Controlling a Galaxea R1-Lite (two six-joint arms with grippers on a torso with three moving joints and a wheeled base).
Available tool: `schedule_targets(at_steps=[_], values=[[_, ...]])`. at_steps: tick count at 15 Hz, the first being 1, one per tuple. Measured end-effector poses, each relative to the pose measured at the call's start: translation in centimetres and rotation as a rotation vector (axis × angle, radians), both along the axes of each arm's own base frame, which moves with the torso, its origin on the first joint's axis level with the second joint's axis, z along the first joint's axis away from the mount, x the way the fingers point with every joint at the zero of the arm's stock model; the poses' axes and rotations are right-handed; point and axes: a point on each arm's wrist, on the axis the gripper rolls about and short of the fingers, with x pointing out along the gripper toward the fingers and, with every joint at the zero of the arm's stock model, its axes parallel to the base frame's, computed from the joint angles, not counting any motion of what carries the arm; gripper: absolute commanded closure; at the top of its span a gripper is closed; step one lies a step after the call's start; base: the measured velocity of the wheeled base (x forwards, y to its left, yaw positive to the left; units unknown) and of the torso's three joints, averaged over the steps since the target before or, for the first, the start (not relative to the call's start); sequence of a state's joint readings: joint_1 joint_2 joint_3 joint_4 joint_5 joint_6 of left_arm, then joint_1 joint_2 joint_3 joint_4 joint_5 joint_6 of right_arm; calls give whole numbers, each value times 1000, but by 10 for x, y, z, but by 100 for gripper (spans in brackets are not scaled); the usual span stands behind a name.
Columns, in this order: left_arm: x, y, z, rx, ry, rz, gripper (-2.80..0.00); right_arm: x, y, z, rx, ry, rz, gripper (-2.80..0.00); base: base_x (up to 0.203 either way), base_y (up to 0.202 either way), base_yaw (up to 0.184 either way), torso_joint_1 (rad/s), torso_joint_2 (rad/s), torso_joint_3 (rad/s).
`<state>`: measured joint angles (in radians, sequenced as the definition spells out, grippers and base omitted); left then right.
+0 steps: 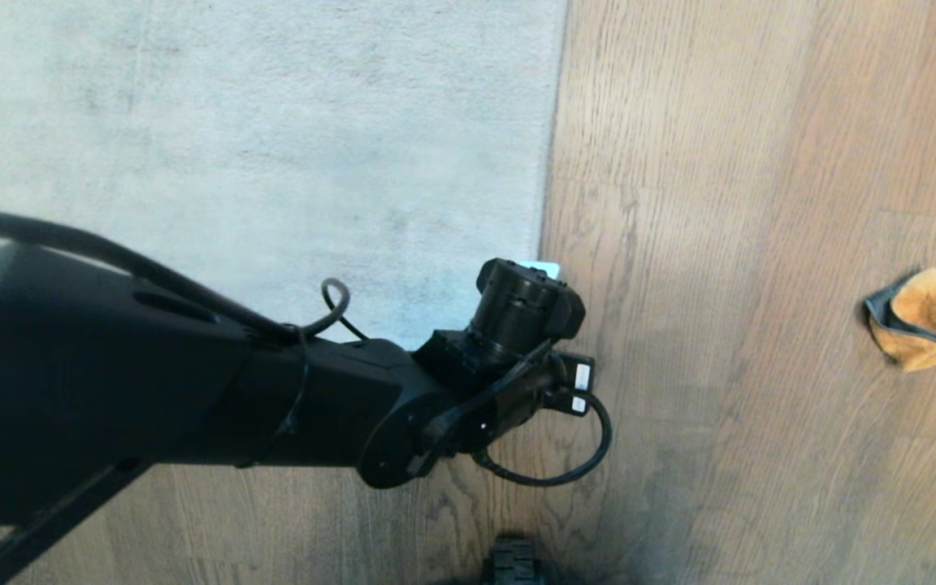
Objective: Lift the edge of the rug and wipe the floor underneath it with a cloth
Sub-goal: Lay down the carpet
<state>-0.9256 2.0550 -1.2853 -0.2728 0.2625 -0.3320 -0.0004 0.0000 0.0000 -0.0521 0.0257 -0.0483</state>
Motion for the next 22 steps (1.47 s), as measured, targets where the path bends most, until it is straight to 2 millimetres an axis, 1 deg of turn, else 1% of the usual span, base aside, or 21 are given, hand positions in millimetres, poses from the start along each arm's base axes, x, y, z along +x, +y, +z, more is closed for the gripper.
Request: schedule_targets(at_steps=[2, 4, 7, 9, 11, 14, 17, 22], values=[[8, 1, -10, 63, -22, 10, 0, 0, 0, 0, -1, 0, 0, 0, 0, 0, 0, 0, 0, 0], [19, 6, -19, 154, -61, 17, 0, 0, 0, 0, 0, -1, 0, 0, 0, 0, 0, 0, 0, 0], [32, 9, -26, 186, -95, 35, 0, 0, 0, 0, 0, -1, 0, 0, 0, 0, 0, 0, 0, 0], [40, 14, -31, 245, -125, 51, 0, 0, 0, 0, 0, -1, 0, 0, 0, 0, 0, 0, 0, 0], [45, 15, -32, 251, -136, 61, 0, 0, 0, 0, 0, -1, 0, 0, 0, 0, 0, 0, 0, 0], [47, 17, -33, 272, -136, 62, 0, 0, 0, 0, 0, -1, 0, 0, 0, 0, 0, 0, 0, 0], [44, 25, -33, 332, -126, 44, 0, 0, 0, 0, 0, -1, -1, 0, 0, 0, 0, 0, 0, 0], [29, 53, -35, 476, -83, 1, 0, 0, 0, 0, 0, -1, 0, 0, 0, 0, 0, 0, 0, 0]])
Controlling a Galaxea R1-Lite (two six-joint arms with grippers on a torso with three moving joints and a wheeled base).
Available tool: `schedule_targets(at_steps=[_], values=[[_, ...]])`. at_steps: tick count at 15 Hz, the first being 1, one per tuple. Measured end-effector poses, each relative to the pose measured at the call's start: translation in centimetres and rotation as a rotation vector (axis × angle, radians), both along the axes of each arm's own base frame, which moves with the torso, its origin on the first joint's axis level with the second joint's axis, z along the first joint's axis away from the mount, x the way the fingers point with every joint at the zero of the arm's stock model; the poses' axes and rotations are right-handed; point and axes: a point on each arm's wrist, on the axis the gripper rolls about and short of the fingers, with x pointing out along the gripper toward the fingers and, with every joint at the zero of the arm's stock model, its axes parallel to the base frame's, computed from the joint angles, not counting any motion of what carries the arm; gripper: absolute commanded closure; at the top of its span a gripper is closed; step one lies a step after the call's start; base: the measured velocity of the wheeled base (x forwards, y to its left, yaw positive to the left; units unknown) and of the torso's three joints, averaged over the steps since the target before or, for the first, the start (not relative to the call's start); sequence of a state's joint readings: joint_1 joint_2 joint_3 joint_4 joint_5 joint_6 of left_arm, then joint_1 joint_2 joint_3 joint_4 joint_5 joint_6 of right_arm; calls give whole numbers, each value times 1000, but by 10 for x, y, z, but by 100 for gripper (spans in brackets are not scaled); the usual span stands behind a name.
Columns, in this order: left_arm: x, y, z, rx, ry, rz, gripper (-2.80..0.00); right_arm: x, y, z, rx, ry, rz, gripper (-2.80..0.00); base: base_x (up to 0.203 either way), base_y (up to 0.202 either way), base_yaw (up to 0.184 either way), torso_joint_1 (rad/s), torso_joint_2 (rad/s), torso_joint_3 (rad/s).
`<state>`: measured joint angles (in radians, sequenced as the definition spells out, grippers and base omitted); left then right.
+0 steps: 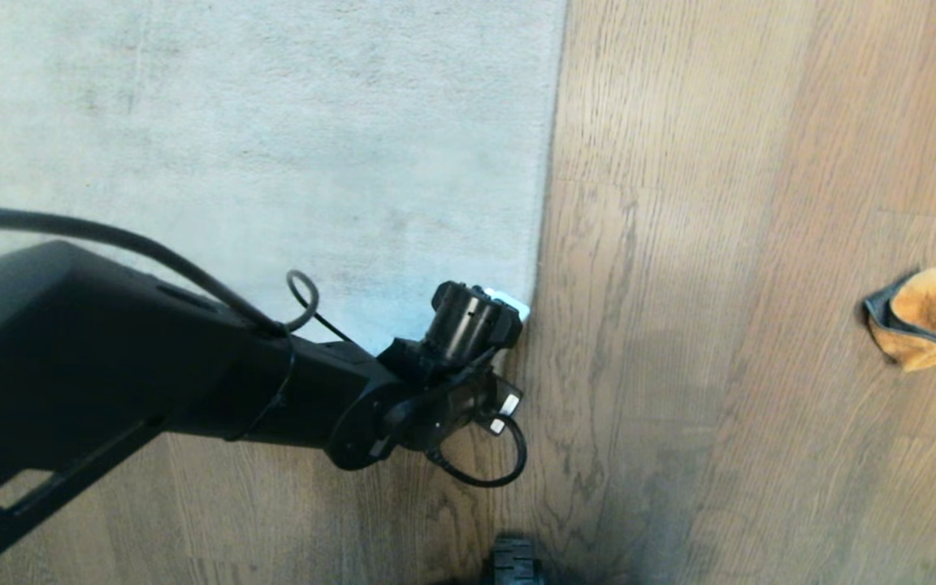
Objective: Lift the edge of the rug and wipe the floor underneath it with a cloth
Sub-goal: Lay down the carpet
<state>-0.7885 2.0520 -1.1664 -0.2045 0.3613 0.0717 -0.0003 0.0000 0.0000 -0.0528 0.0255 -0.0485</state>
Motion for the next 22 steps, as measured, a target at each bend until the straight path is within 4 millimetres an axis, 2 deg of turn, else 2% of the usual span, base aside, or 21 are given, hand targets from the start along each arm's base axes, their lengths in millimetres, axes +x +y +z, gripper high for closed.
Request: schedule_targets(at_steps=[7, 15, 22], values=[[-17, 28, -6, 83, 42, -7, 0, 0, 0, 0, 0, 0, 0, 0, 0, 0, 0, 0, 0, 0], [-36, 40, -17, 122, 91, -25, 0, 0, 0, 0, 0, 0, 0, 0, 0, 0, 0, 0, 0, 0], [-65, 53, -23, 162, 130, -60, 0, 0, 0, 0, 0, 0, 0, 0, 0, 0, 0, 0, 0, 0]])
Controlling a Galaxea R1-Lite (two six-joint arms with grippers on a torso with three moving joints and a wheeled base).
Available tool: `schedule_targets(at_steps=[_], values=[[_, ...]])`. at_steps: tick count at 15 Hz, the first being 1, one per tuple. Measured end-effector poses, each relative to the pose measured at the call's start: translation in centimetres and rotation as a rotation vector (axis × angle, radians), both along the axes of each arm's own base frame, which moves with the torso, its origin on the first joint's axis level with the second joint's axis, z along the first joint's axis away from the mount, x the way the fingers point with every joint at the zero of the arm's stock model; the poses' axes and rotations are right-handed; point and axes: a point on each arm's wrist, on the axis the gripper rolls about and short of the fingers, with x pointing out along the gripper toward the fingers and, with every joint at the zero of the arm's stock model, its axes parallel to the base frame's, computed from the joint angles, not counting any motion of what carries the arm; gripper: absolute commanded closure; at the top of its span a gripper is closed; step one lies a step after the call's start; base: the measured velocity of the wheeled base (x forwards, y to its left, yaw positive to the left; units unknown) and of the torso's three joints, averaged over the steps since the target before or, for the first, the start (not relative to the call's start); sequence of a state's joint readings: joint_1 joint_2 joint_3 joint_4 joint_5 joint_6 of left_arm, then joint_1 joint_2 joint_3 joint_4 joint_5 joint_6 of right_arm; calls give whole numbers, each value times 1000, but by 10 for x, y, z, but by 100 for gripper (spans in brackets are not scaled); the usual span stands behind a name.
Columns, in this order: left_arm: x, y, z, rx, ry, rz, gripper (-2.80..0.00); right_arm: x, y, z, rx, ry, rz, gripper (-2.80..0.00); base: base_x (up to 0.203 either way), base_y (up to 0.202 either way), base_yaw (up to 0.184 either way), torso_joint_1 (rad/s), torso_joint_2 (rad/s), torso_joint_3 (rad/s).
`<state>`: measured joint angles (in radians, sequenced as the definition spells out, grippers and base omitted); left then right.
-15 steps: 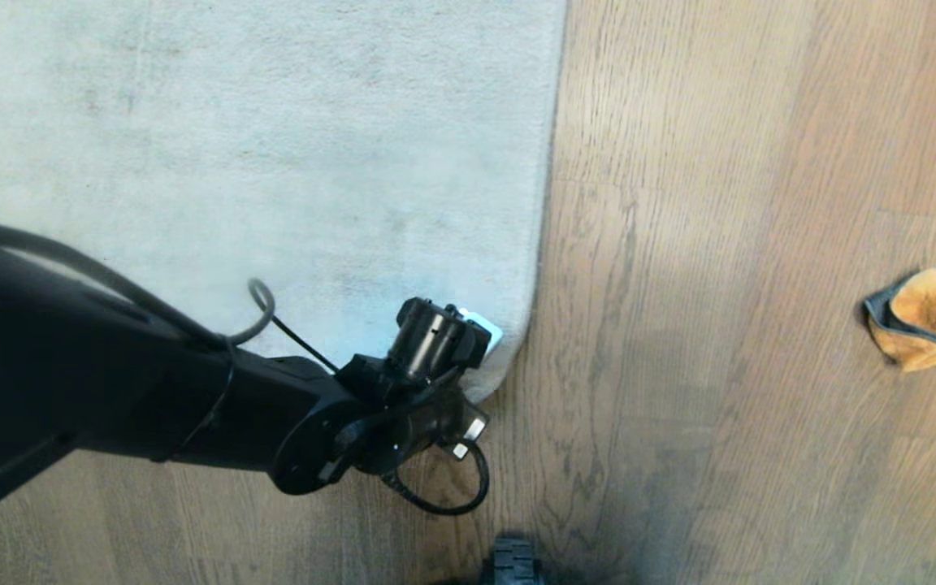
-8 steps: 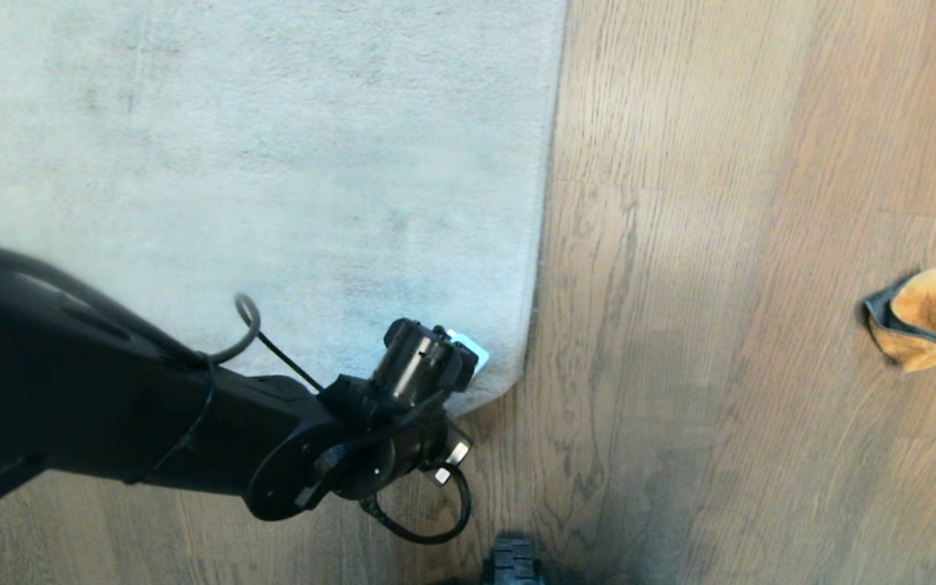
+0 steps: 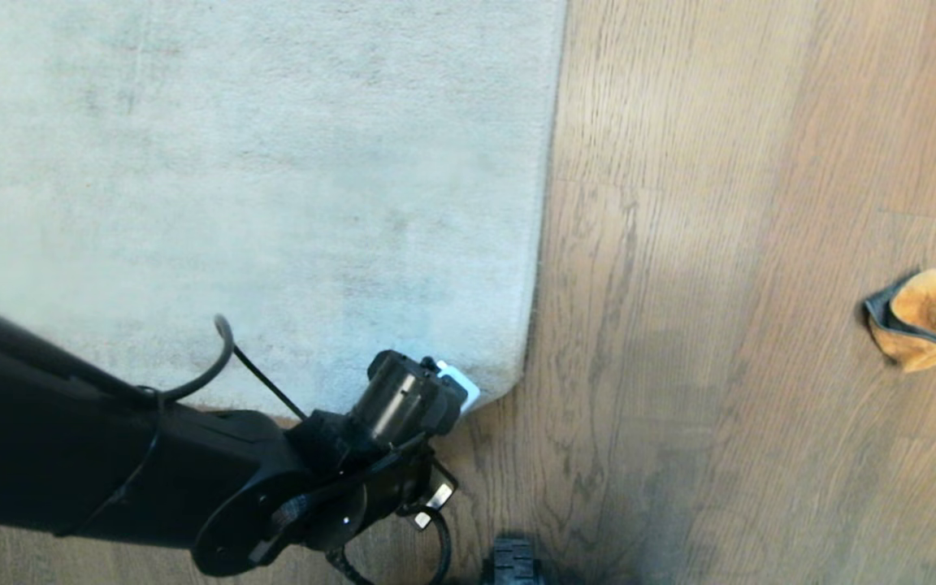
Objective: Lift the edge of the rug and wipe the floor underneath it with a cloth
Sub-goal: Lay down the carpet
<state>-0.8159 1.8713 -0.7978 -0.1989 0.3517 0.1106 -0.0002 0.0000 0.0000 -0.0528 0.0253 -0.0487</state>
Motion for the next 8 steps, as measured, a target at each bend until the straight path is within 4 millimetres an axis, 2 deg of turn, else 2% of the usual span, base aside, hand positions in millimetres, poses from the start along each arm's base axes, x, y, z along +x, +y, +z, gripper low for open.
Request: schedule_targets(at_steps=[8], values=[[-33, 28, -10, 30, 26, -21, 0, 0, 0, 0, 0, 0, 0, 0, 0, 0, 0, 0, 0, 0]])
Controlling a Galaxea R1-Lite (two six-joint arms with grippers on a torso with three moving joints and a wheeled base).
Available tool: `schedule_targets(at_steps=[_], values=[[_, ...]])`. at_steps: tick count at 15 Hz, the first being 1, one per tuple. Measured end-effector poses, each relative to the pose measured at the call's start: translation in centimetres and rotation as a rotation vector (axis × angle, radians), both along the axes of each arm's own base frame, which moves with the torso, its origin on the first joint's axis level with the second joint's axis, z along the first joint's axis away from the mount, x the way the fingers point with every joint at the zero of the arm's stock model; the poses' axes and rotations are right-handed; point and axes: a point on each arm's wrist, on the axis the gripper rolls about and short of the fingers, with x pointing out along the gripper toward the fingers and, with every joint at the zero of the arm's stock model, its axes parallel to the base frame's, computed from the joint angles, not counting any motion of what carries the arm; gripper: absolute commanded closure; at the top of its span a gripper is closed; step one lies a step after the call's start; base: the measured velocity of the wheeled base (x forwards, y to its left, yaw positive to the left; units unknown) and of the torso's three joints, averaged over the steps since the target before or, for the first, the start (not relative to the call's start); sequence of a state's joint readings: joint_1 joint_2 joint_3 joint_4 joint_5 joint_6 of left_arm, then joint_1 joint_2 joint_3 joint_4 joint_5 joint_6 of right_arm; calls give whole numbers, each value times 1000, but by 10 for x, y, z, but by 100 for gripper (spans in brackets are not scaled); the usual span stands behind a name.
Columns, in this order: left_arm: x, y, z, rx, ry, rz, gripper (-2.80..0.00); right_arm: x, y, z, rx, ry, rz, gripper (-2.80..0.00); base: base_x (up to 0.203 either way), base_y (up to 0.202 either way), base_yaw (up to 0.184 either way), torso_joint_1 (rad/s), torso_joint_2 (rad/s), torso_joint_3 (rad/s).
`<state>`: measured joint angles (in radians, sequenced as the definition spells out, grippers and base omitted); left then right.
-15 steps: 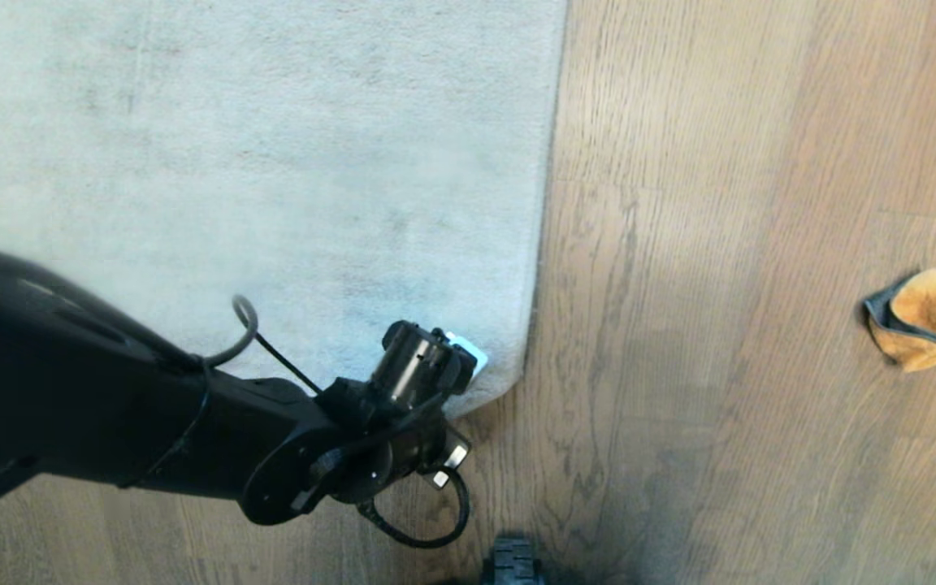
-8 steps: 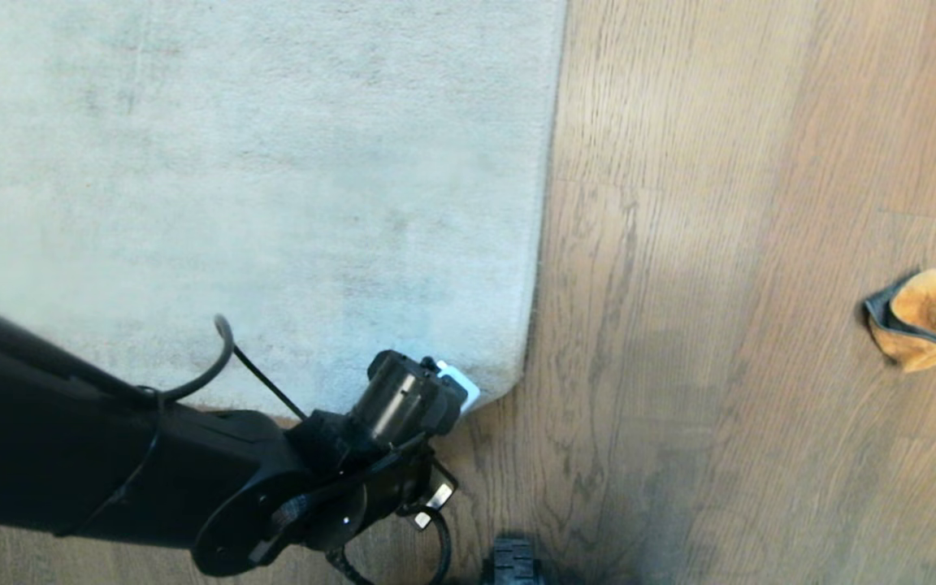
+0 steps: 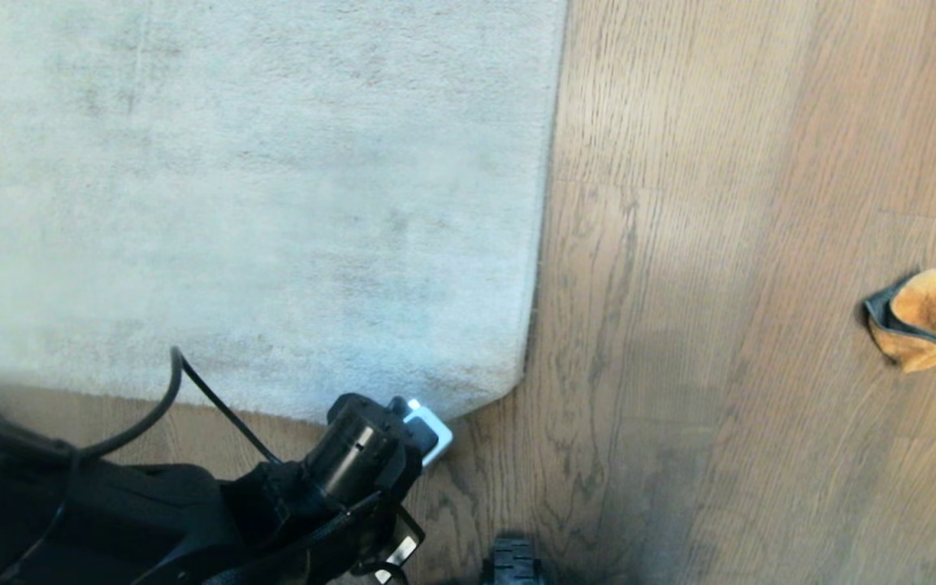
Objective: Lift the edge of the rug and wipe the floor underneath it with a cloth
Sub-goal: Lay down the carpet
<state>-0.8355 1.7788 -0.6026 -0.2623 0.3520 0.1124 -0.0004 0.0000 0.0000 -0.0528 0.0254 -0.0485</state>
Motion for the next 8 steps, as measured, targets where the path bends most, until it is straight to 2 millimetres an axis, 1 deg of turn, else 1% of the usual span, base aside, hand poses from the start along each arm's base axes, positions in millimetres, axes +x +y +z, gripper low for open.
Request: schedule_targets(at_steps=[3, 8], values=[[-6, 6, -3, -36, -48, -12, 0, 0, 0, 0, 0, 0, 0, 0, 0, 0, 0, 0, 0, 0], [-5, 9, 0, -42, -120, -54, 0, 0, 0, 0, 0, 0, 0, 0, 0, 0, 0, 0, 0, 0]])
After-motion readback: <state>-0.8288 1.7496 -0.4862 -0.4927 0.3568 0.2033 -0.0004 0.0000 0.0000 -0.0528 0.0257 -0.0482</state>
